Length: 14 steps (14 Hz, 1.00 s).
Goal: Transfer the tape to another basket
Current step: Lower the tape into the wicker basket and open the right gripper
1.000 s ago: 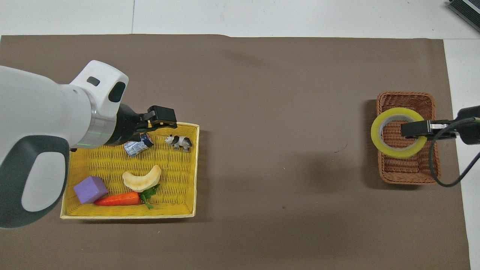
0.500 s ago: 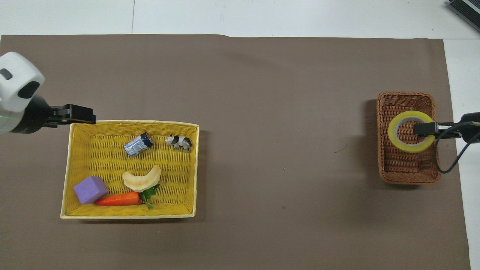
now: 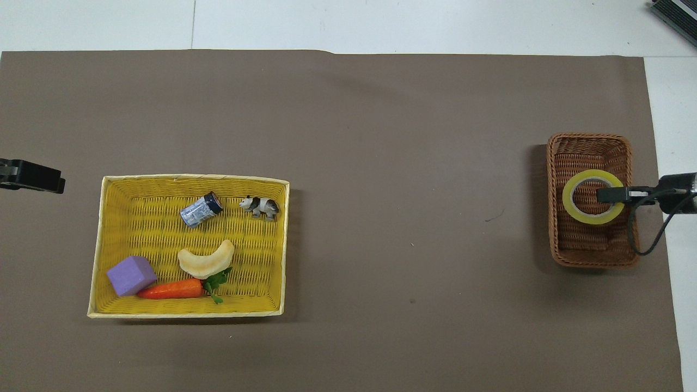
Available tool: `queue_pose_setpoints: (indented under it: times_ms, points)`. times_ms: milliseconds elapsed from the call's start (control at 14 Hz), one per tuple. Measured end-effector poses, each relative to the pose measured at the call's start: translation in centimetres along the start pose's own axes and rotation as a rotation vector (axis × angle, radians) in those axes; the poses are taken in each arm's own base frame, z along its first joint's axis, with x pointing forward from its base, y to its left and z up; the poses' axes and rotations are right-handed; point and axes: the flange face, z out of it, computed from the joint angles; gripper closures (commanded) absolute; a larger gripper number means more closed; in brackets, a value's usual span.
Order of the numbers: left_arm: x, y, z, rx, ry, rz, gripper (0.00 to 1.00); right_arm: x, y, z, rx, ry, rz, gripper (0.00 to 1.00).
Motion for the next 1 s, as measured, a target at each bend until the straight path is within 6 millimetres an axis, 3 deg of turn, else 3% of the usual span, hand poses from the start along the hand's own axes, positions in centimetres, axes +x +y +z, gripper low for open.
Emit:
queue_pose_setpoints:
  times_ms: [143, 214, 286, 714, 857, 1000]
  points:
    - [0.0, -0.2, 0.4, -0.003, -0.016, -0.003, 0.00, -0.1, 0.6, 0.6, 0.004, -0.007, 0.003, 0.90]
    - [0.1, -0.3, 0.6, -0.005, -0.020, -0.004, 0.00, -0.1, 0.6, 0.7, 0.004, -0.008, 0.002, 0.62]
    - [0.2, -0.4, 0.8, -0.006, -0.023, -0.004, 0.00, -0.1, 0.6, 0.7, 0.004, -0.007, 0.002, 0.01]
    - [0.2, -0.4, 0.9, -0.007, -0.027, -0.004, 0.00, 0.7, 0.1, 0.1, 0.031, 0.038, 0.019, 0.00]
    - [0.2, -0.4, 0.9, -0.007, -0.027, -0.004, 0.00, 1.8, -0.4, -1.1, 0.020, 0.069, 0.043, 0.00]
    - [0.2, -0.3, 0.9, -0.007, -0.031, -0.002, 0.00, 3.6, -1.4, -3.6, -0.017, 0.123, 0.033, 0.00]
